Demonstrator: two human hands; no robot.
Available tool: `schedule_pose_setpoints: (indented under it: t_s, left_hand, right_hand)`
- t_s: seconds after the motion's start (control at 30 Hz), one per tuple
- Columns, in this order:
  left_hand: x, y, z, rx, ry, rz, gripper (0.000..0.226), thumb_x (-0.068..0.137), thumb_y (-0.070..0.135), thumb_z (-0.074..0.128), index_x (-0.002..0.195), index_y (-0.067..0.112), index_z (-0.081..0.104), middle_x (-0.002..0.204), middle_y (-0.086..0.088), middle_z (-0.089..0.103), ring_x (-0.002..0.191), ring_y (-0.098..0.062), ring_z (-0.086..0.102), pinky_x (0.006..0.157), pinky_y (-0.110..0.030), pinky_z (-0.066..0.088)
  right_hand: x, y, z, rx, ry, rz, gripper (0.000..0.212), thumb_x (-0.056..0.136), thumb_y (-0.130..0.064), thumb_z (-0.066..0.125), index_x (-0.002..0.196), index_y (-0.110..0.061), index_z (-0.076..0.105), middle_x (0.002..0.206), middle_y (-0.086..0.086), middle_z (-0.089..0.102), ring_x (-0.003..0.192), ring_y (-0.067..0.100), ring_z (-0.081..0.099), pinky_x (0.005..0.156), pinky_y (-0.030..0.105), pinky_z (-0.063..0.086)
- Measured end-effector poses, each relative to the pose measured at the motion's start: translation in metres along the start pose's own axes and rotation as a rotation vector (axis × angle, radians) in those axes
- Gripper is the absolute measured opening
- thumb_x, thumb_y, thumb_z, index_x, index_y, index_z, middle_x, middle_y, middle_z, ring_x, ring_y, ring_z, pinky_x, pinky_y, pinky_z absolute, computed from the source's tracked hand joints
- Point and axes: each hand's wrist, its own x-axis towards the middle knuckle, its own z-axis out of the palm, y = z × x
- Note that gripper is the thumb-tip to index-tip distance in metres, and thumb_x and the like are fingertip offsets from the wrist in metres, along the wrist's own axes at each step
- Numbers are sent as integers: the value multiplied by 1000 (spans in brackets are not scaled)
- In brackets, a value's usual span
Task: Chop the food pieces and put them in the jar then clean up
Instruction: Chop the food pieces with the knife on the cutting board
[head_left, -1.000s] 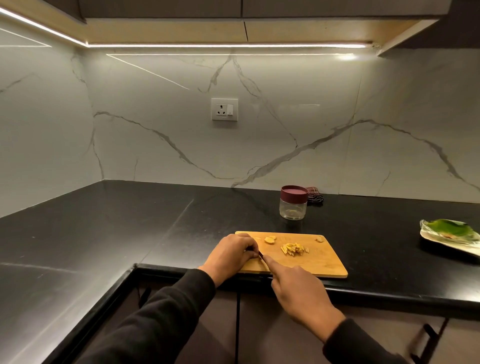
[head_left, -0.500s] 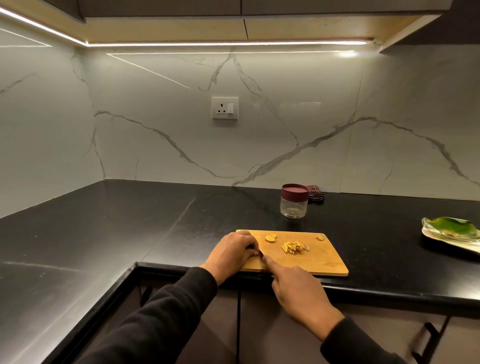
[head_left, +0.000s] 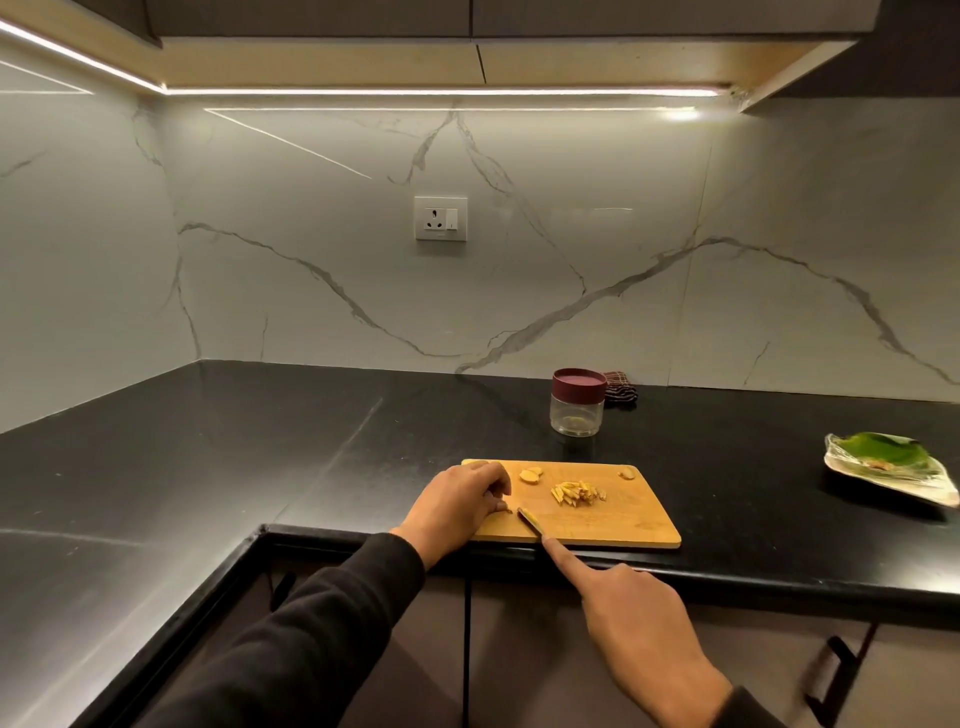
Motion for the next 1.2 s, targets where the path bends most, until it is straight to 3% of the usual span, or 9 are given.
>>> schedule_pose_setpoints:
  t_s: [0.13, 0.3, 0.47, 0.6, 0.73, 0.9, 1.07, 1.2]
  left_hand:
    - [1, 0, 0, 28, -36, 23, 18, 98, 23, 62, 114, 26, 71, 121, 7, 63, 104, -9, 62, 95, -22, 52]
    - [1, 0, 2, 78, -67, 83, 25, 100, 21, 59, 121, 34, 63, 126, 8, 58, 106, -9, 61, 92, -27, 54]
    - [1, -1, 1, 128, -123, 138, 36, 100, 17, 59, 126, 41, 65, 135, 7, 47, 111, -11, 57, 95, -27, 53]
    - [6, -1, 0, 203, -237, 189, 55, 101, 13, 57, 145, 43, 47, 144, 2, 39, 127, -15, 44, 105, -30, 46]
    - [6, -3, 5, 201, -182, 141, 72, 101, 13, 55, 158, 36, 18, 147, -2, 37, 129, -19, 46, 107, -30, 45]
    - [1, -2, 9, 66, -42, 70, 44, 101, 21, 57, 141, 31, 42, 131, 4, 51, 112, -10, 58, 98, -22, 50]
    - [-1, -3, 10, 27, 8, 78, 25, 100, 22, 59, 124, 26, 57, 125, 7, 57, 104, -6, 58, 95, -21, 50]
    - [-5, -4, 13, 14, 72, 60, 11, 98, 19, 62, 107, 23, 68, 115, 7, 62, 99, -7, 59, 91, -22, 52]
  right_hand:
    - [1, -4, 0, -21, -6, -15, 70, 108, -16, 35, 157, -48, -3, 92, -1, 48, 95, 19, 62, 72, 32, 38]
    - [7, -5, 2, -3, -19, 3, 70, 108, -19, 38, 157, -48, -3, 91, -1, 48, 79, 16, 50, 75, 31, 43]
    - [9, -4, 5, 14, -22, 5, 69, 108, -21, 38, 157, -49, -2, 91, -1, 48, 77, 16, 47, 73, 31, 40]
    - [9, -5, 5, 22, -17, 3, 69, 108, -23, 38, 157, -49, -2, 92, -1, 49, 78, 16, 48, 73, 31, 40]
    - [11, -2, 7, 59, -1, 8, 68, 108, -23, 38, 156, -52, -1, 91, -2, 51, 74, 14, 48, 71, 30, 41]
    - [14, 7, 8, 123, 64, 9, 63, 108, -27, 34, 156, -53, 1, 95, -5, 54, 77, 12, 49, 69, 28, 39]
    - [19, 20, 6, 229, 106, 51, 57, 109, -33, 32, 157, -50, 6, 83, -9, 55, 66, 6, 49, 54, 21, 33]
    - [21, 14, 7, 283, 107, 32, 56, 108, -35, 33, 156, -50, 8, 78, -10, 53, 65, 5, 50, 54, 20, 34]
